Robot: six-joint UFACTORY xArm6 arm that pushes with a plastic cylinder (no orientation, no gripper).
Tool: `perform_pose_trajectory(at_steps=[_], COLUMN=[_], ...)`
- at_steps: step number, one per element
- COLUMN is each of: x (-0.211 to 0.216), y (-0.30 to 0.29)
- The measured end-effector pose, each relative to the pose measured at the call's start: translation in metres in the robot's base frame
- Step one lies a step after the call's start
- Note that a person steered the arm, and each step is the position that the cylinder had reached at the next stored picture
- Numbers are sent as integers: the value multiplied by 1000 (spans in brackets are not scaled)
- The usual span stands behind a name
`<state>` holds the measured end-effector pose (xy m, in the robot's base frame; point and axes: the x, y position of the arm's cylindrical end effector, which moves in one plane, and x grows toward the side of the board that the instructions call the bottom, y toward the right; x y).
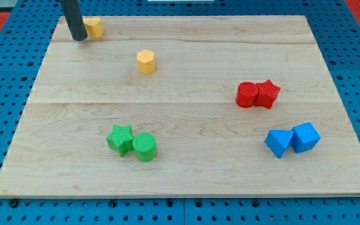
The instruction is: Separate the red blocks
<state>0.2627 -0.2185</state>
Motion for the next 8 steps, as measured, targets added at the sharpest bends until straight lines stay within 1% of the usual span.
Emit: perform_pose_trajectory(at_steps=[1, 2, 3, 4, 5, 6, 7, 8], x=[25, 98, 169, 187, 185, 209, 211, 194], y=[4, 34, 93, 212, 340, 414, 439, 451])
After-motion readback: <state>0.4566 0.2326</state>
